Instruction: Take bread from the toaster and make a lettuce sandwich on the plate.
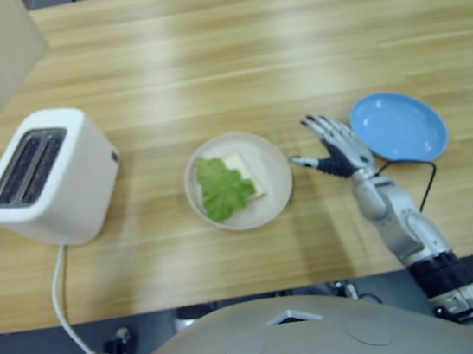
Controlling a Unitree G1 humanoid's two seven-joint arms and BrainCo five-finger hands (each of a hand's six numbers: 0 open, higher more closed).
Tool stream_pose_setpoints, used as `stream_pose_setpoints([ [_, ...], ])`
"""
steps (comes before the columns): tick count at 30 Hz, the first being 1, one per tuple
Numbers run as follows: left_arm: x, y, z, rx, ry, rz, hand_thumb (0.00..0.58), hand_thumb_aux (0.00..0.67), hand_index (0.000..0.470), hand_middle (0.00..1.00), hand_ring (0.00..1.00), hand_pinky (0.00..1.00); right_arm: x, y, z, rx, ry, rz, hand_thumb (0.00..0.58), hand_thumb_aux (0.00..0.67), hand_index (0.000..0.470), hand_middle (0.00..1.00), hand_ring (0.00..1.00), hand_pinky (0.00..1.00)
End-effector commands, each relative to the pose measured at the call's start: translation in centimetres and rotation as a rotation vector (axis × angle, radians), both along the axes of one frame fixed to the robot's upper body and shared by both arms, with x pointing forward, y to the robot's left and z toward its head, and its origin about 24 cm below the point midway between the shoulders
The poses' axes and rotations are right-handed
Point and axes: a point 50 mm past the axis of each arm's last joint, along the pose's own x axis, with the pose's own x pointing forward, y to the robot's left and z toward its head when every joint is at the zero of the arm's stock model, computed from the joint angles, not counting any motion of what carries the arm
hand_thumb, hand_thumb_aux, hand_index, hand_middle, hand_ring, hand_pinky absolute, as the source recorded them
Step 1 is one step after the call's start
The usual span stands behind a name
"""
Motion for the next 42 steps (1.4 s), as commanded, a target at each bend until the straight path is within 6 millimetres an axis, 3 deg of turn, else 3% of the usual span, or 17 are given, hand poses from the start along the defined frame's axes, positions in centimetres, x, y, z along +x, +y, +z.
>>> stream_pose_setpoints([
  [1, 1.1, -2.0, -1.4, -0.128, 0.057, -0.192, 0.58, 0.67, 0.46, 1.0, 1.0, 1.0, 0.0, 0.1, -0.4, 0.014, 0.011, -0.006, 0.0, 0.0, 0.0, 0.0, 0.0, 0.0],
  [6, 4.2, -7.3, -6.7, -0.308, 0.332, -0.507, 0.58, 0.67, 0.46, 1.0, 1.0, 1.0, 0.2, 0.2, -0.4, 0.025, 0.005, -0.006, 0.0, 0.0, 0.0, 0.0, 0.0, 0.0],
  [10, 6.0, -12.1, -12.5, -0.415, 0.61, -0.773, 0.58, 0.67, 0.46, 1.0, 1.0, 1.0, 0.2, -0.3, -0.3, 0.051, -0.003, -0.029, 0.0, 0.0, 0.0, 0.0, 0.0, 0.0],
  [17, 7.7, -15.1, -19.6, -0.335, 0.868, -0.865, 0.58, 0.67, 0.46, 1.0, 1.0, 1.0, 0.2, -2.0, 0.7, 0.111, -0.042, -0.093, 0.0, 0.0, 0.0, 0.0, 0.0, 0.0],
  [21, 8.7, -15.5, -21.7, -0.288, 0.972, -0.859, 0.58, 0.67, 0.46, 1.0, 1.0, 1.0, 0.0, -2.8, 1.2, 0.121, -0.066, -0.118, 0.0, 0.0, 0.0, 0.0, 0.0, 0.0],
  [24, 9.3, -15.2, -22.8, -0.257, 1.032, -0.838, 0.58, 0.67, 0.46, 1.0, 1.0, 1.0, -0.1, -2.9, 1.2, 0.118, -0.067, -0.12, 0.0, 0.0, 0.0, 0.0, 0.0, 0.0],
  [29, 10.3, -13.8, -22.8, -0.291, 1.055, -0.811, 0.58, 0.67, 0.46, 1.0, 1.0, 1.0, -0.2, -2.6, 1.0, 0.116, -0.059, -0.113, 0.0, 0.0, 0.0, 0.0, 0.0, 0.0],
  [42, 9.7, -14.2, -21.4, -0.664, 1.151, -1.001, 0.58, 0.67, 0.46, 1.0, 1.0, 1.0, 0.0, -2.6, 0.9, 0.091, -0.053, -0.109, 0.0, 0.0, 0.0, 0.0, 0.0, 0.0],
])
